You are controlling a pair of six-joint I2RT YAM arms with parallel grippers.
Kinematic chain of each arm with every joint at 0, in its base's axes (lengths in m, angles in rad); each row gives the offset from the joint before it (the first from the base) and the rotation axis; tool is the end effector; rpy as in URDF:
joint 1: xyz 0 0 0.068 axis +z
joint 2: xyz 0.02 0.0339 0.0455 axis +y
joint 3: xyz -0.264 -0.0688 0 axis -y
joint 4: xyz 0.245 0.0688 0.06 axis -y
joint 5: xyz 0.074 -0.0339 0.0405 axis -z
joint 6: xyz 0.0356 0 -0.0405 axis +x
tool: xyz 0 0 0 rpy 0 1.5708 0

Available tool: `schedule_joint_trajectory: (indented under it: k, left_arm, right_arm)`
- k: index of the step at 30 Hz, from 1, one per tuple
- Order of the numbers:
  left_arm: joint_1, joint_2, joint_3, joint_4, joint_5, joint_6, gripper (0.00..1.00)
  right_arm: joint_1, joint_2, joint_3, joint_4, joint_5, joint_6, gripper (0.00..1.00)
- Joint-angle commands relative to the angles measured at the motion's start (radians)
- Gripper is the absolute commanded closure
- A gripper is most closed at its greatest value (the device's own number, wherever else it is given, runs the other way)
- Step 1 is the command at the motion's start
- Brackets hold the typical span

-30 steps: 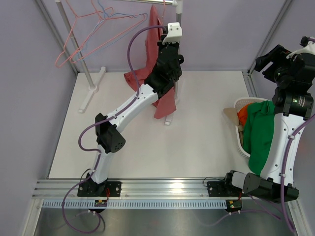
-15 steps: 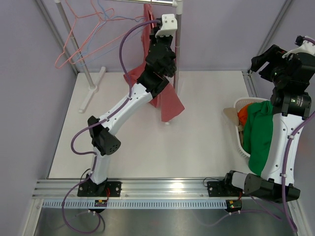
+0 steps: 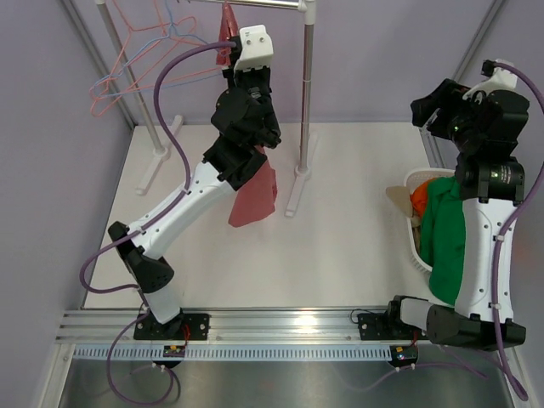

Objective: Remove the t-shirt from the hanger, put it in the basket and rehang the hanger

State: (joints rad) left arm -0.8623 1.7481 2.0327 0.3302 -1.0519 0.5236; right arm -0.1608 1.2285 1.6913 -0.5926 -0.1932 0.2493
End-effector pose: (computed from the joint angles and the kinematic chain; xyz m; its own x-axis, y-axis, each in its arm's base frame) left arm 0.2576 -0.2530 0.5526 0.2825 0.0514 -0.9579 -0.2613 0.9649 -0.0253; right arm 0.2300 -0.0304 0.5112 -0.1314 0.2666 -0.9548 0.0017 0.9632 0.2687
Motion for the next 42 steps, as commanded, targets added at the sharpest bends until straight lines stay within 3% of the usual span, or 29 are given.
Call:
schedule_joint_trajectory:
  k: [1, 4, 10, 15, 21, 28, 32, 42]
  left_arm:
    - [0.000, -0.102, -0.038, 0.053, -0.042, -0.106, 1.00]
    - [-0.007, -0.110, -0.064, -0.003, -0.126, -0.146, 1.00]
    - [-0.075, -0.202, -0.311, 0.257, -0.158, -0.051, 1.00]
    - [-0.122, -0.231, -0.359, 0.276, -0.183, -0.043, 1.00]
    - [-0.133, -0.249, -0.351, 0.043, -0.200, -0.301, 1.00]
    - [-0.124, -0.203, -0.362, -0.054, -0.177, -0.434, 1.00]
    - [-0.107, -0.150, -0.324, -0.180, -0.122, -0.600, 1.00]
    - [-0.078, 0.028, -0.157, -0.327, -0.039, -0.735, 1.00]
  right_arm:
    - [0.128, -0.079, -0.051, 0.060, -0.023, -0.060, 0.24]
    - [0.219, -0.160, -0.166, 0.132, -0.023, -0.064, 0.25]
    - [0.288, -0.251, -0.309, 0.175, -0.029, -0.068, 0.26]
    - [0.339, -0.287, -0.379, 0.178, -0.063, -0.056, 0.27]
    - [0.394, -0.371, -0.537, 0.276, -0.098, -0.032, 0.28]
    - [0.473, -0.498, -0.742, 0.422, -0.147, 0.031, 0.31]
    - [0.529, -0.555, -0.837, 0.473, -0.147, 0.039, 0.30]
    - [0.616, -0.523, -0.907, 0.629, -0.215, 0.073, 0.28]
